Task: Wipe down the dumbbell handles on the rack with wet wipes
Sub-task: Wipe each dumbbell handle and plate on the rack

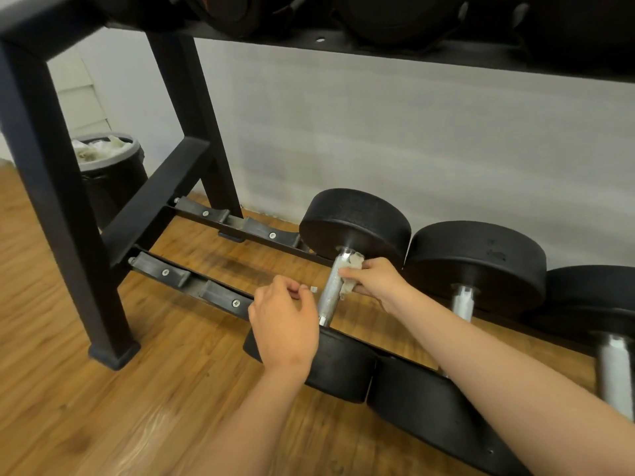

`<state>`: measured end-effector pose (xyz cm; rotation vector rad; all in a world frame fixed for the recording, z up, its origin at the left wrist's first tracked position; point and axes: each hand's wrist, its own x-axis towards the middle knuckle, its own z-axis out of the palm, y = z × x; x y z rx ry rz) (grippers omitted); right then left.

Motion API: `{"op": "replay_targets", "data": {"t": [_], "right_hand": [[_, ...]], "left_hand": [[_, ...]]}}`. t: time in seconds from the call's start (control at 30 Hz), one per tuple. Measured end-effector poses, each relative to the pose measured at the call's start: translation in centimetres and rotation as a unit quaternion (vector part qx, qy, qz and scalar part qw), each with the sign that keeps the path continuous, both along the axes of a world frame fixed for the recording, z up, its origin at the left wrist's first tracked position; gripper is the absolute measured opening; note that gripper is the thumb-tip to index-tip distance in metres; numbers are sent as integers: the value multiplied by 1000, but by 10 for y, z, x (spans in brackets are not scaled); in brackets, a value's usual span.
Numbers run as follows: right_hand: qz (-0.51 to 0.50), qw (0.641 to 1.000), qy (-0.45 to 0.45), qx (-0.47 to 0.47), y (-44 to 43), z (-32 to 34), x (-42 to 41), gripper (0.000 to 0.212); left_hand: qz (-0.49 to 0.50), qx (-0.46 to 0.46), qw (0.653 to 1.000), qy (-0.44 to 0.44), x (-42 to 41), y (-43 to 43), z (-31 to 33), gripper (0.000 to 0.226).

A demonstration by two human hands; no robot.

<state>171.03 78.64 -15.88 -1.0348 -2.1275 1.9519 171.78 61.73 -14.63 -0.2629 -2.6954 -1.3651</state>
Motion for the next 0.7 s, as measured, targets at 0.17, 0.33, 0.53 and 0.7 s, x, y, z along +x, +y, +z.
{"op": "replay_targets", "data": {"t": [0.17,0.33,0.53,0.7], "right_hand": [[-124,990,54,-27,-10,-5,10,4],[-106,989,67,73,-13,-15,24,26],[-140,990,2,15,-5,-12,16,11],[-273,927,48,-253,-8,-9,-10,21]], "left_hand": [[-1,-5,1000,-3,-4,1,-5,9],[6,-6,1000,-12,-4,1,-8,10],[-1,-10,1000,-12,-3,0,-6,12],[-4,-11,1000,-14,-3,0,-6,15]]}}
